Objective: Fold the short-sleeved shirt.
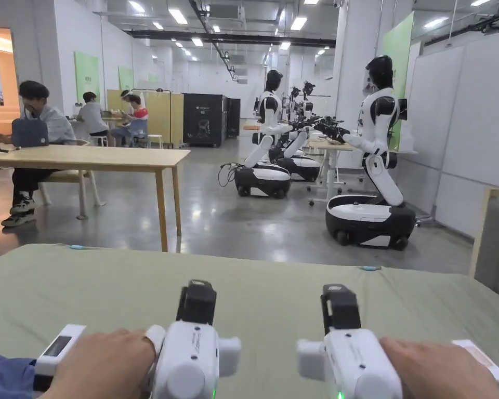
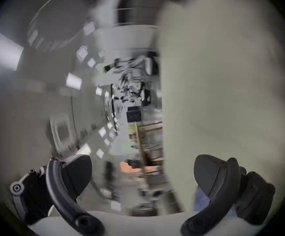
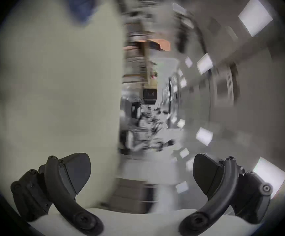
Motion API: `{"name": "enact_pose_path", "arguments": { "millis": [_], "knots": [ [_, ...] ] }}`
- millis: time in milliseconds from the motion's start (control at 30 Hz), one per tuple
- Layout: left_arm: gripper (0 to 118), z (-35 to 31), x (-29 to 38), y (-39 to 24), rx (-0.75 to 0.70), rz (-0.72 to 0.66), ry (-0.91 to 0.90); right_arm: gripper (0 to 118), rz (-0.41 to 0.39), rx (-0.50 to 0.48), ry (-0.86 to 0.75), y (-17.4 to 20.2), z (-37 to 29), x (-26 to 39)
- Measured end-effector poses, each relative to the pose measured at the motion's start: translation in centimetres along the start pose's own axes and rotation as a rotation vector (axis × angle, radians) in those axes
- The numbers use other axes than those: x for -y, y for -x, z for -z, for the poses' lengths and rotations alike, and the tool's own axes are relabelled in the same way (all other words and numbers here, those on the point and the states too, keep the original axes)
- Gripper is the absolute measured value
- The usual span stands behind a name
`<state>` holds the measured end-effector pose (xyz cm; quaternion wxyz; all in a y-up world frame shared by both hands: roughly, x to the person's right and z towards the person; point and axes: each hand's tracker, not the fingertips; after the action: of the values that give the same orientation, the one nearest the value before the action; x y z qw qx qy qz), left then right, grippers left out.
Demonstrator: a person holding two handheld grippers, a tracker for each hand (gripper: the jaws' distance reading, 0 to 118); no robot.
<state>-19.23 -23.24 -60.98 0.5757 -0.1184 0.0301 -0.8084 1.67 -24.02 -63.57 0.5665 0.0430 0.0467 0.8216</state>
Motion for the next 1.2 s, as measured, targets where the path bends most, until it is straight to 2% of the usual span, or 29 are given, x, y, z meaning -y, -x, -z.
{"name": "enact_pose_path", "arguments": {
  "millis": [33,67,100,133,167,200,233,300,367,400,433,500,567,633,733,1133,1167,1200],
  "knots": [
    [117,0.1,0.1,-0.9,0.011,0.038,-0.016,118,-0.064,0.022,0.008,0.8,0.2,0.2],
    [117,0.3,0.2,-1.2,0.023,0.003,-0.012,118,-0.048,0.013,0.014,1.2,0.3,0.7],
    [117,0.5,0.6,-1.4,0.035,-0.075,-0.011,118,0.02,-0.008,0.024,0.7,0.3,1.1],
    [117,0.4,1.0,-0.5,0.059,-0.221,-0.005,118,0.149,-0.026,0.055,-0.4,0.4,1.5],
    [117,0.4,1.5,0.9,0.078,-0.399,0.0,118,0.314,-0.021,0.073,-1.8,0.4,2.0],
    [117,0.2,2.3,2.6,0.109,-0.623,-0.02,118,0.514,-0.032,0.086,-3.6,0.4,3.0],
    [117,0.2,3.6,4.6,0.141,-0.846,-0.05,118,0.731,-0.065,0.094,-5.3,0.4,3.8],
    [117,-0.1,6.2,7.7,0.185,-1.313,-0.117,118,1.232,-0.114,0.114,-8.3,0.4,6.0],
    [117,-0.5,8.3,9.2,0.172,-1.645,-0.222,118,1.637,-0.165,0.069,-9.8,0.0,8.3],
    [117,-0.8,8.9,9.6,0.155,-1.768,-0.263,118,1.794,-0.176,0.026,-9.7,-0.3,9.0],
    [117,-1.0,9.3,9.7,0.138,-1.874,-0.284,118,1.913,-0.185,-0.01,-9.4,-0.6,9.4],
    [118,-1.4,9.4,9.6,0.121,-2.02,-0.273,118,2.077,-0.136,-0.01,-8.6,-1.6,9.2],
    [118,-1.5,9.8,9.3,0.132,-2.068,-0.266,118,2.116,-0.087,0.003,-8.0,-2.3,8.9],
    [118,-1.4,10.1,8.9,0.145,-2.042,-0.266,118,2.068,-0.074,0.042,-8.0,-2.5,8.4],
    [118,-1.2,10.5,8.4,0.146,-1.989,-0.214,118,2.008,-0.098,-0.002,-8.5,-2.5,8.3],
    [118,-0.5,11.9,7.9,0.107,-1.978,-0.184,118,1.946,-0.119,0.05,-8.8,-2.1,7.8],
    [118,-0.5,11.9,7.8,0.103,-1.972,-0.174,117,1.945,-0.124,0.056,-8.7,-2.1,7.9],
    [113,-0.5,11.9,7.8,0.099,-1.968,-0.168,109,1.945,-0.135,0.055,-8.7,-2.1,8.0]
  ]
}}
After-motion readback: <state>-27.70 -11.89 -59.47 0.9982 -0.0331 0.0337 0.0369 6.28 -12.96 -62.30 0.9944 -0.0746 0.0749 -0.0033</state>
